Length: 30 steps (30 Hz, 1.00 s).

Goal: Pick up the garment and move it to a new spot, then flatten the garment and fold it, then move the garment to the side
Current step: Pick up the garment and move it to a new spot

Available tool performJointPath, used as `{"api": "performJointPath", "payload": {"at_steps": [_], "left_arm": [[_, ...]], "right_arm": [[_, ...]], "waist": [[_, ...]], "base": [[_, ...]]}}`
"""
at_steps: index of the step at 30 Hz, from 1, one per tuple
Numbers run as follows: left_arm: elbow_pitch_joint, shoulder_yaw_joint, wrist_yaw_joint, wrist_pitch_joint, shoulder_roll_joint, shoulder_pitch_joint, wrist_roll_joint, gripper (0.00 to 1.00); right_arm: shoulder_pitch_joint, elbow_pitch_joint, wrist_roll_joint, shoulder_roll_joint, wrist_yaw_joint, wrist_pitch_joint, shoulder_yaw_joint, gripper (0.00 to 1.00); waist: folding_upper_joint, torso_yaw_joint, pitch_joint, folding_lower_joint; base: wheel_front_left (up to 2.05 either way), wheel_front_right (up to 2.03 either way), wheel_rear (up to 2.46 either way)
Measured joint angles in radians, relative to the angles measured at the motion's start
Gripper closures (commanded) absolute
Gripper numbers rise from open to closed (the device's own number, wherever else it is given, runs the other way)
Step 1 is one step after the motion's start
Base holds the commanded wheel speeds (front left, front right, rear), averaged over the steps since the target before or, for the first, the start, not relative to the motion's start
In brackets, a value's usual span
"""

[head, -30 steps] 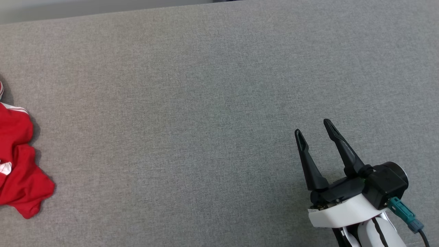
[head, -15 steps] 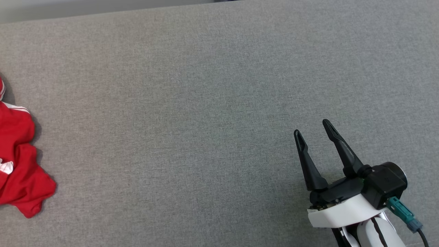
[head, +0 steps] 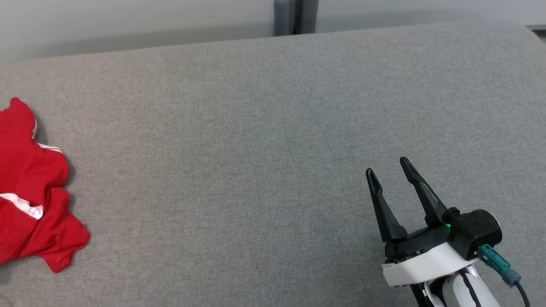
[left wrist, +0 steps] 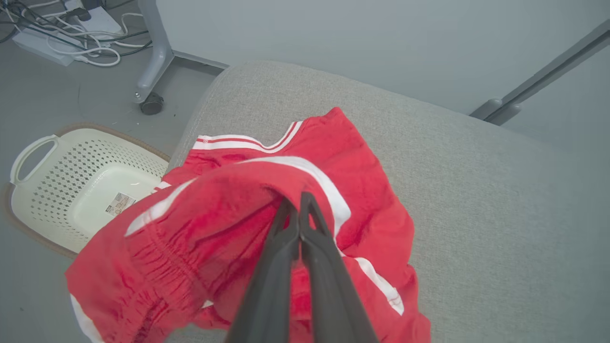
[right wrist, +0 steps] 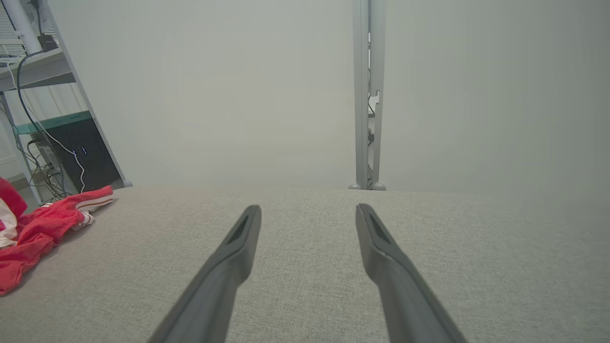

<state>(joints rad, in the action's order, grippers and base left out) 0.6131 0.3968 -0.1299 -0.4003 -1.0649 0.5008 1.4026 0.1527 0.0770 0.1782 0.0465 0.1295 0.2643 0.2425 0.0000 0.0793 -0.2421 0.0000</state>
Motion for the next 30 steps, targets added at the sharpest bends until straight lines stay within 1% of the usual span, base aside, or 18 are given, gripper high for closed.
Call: {"api": "performJointPath", "payload": {"at_steps": [4, 11, 16, 18, 21, 25, 28, 29, 30], "left_arm": [[-0.074, 0.028, 0.0, 0.016, -0.018, 0.008, -0.001, 1.0], [-0.237, 0.071, 0.0, 0.066, -0.03, 0.042, -0.02, 1.0], [-0.377, 0.101, 0.0, 0.085, -0.018, 0.046, -0.022, 1.0], [-0.443, 0.107, 0.0, 0.102, -0.014, 0.059, -0.03, 1.0], [-0.503, 0.109, 0.0, 0.113, 0.014, 0.064, -0.032, 1.0], [-0.595, 0.112, 0.02, 0.124, 0.055, 0.093, -0.039, 1.0], [-0.676, 0.129, 0.044, 0.118, 0.119, 0.114, -0.026, 1.0], [-0.676, 0.129, 0.044, 0.118, 0.119, 0.114, -0.026, 1.0], [-0.696, 0.141, 0.053, 0.117, 0.141, 0.123, -0.03, 1.0]], "right_arm": [[-0.01, 0.014, 0.009, 0.0, 0.0, 0.0, -0.004, 0.0], [-0.019, 0.038, 0.026, 0.0, 0.0, 0.0, -0.012, 0.0], [-0.033, 0.051, 0.033, 0.0, 0.0, 0.0, -0.018, 0.0], [-0.038, 0.058, 0.038, 0.0, 0.0, 0.0, -0.02, 0.0], [-0.039, 0.058, 0.043, 0.0, 0.0, 0.0, -0.025, 0.0], [-0.04, 0.055, 0.043, 0.0, 0.0, 0.0, -0.035, 0.0], [-0.04, 0.047, 0.05, 0.0, 0.0, 0.0, -0.056, 0.0], [-0.04, 0.047, 0.05, 0.0, 0.0, 0.0, -0.056, 0.0], [-0.04, 0.044, 0.051, 0.0, 0.0, 0.0, -0.065, 0.0]], "waist": [[0.0, -0.002, 0.038, 0.0], [0.0, 0.001, 0.1, 0.0], [0.0, 0.017, 0.143, 0.0], [0.0, 0.035, 0.162, 0.0], [0.0, 0.057, 0.173, 0.0], [0.0, 0.087, 0.18, 0.0], [0.0, 0.107, 0.179, 0.0], [0.0, 0.107, 0.179, 0.0], [0.0, 0.112, 0.178, 0.0]], "base": [[0.0, 0.0, 0.0], [0.0, 0.0, 0.0], [0.0, 0.0, 0.0], [0.0, 0.0, 0.0], [0.0, 0.0, 0.0], [0.0, 0.0, 0.0], [0.0, 0.0, 0.0], [0.0, 0.0, 0.0], [0.0, 0.0, 0.0]]}}
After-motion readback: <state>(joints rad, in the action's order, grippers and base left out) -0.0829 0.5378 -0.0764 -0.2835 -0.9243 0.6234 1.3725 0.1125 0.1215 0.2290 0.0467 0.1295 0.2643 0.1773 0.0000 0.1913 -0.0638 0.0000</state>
